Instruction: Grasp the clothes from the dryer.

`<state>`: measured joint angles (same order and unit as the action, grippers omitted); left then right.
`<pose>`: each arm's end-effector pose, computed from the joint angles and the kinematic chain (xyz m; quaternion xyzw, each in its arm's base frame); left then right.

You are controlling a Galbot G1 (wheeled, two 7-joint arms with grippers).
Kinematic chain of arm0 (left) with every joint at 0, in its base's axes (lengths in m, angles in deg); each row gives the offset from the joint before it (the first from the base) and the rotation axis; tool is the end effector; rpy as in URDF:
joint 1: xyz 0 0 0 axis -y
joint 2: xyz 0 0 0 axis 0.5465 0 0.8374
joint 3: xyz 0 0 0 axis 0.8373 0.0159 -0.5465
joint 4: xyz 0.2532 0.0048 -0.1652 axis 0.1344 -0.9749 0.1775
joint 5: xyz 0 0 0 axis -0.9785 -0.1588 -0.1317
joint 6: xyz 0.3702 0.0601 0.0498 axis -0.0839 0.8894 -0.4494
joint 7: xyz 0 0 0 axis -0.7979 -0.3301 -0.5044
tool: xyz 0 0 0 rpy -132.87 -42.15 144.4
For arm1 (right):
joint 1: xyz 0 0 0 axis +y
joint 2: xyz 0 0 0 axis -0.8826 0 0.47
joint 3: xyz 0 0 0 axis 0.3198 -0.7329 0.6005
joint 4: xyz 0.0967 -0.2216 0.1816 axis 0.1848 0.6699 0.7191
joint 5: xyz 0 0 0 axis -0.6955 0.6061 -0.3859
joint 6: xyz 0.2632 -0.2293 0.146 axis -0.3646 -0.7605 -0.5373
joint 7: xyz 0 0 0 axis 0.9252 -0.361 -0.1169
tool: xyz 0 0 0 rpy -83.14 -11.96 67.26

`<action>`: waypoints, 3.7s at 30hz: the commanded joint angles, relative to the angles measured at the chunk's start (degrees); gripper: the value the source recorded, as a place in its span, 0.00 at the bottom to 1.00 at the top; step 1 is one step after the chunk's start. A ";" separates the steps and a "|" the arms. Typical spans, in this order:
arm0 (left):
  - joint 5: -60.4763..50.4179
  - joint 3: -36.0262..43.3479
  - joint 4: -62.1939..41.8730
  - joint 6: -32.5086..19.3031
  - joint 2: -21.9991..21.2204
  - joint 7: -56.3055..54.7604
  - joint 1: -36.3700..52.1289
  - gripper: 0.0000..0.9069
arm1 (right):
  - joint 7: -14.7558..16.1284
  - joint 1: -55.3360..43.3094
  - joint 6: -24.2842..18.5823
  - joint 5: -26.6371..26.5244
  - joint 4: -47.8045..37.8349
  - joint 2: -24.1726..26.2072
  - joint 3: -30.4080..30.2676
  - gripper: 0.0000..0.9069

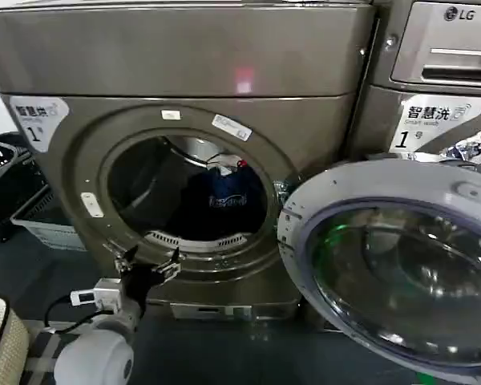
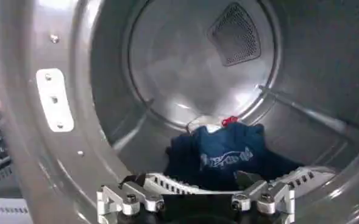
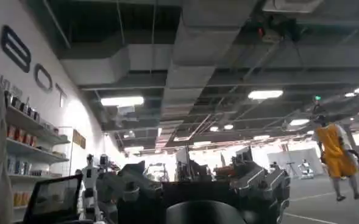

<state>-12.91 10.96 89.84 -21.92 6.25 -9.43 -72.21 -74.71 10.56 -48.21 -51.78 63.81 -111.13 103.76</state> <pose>0.2606 0.0158 -0.1247 0.0056 -0.9893 -0.0393 0.1406 -0.2153 -0.4338 -0.0246 0.7543 0.6206 -0.1273 0.1723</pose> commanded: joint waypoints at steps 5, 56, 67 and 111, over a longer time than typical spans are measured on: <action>-0.08 0.11 -0.11 2.81 -0.26 -0.01 0.00 1.00 | 0.05 -0.13 -0.01 0.13 0.54 -0.24 -0.11 1.00; -1.22 0.23 -1.75 2.81 0.04 0.29 0.85 1.00 | 1.03 -0.03 -1.38 1.68 0.04 -0.06 -1.15 1.00; -1.66 0.87 -13.79 1.74 -0.36 0.93 12.19 1.00 | 1.40 -0.08 -1.49 1.59 1.06 0.14 -1.81 1.00; -81.13 1.69 -52.71 -50.53 -3.94 78.98 48.11 1.00 | 2.77 -0.25 -1.80 2.94 1.61 -0.23 -4.32 1.00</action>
<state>-79.37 13.04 41.11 -60.67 2.53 50.67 -28.74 -71.98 10.26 -49.97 -49.02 65.64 -111.38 99.56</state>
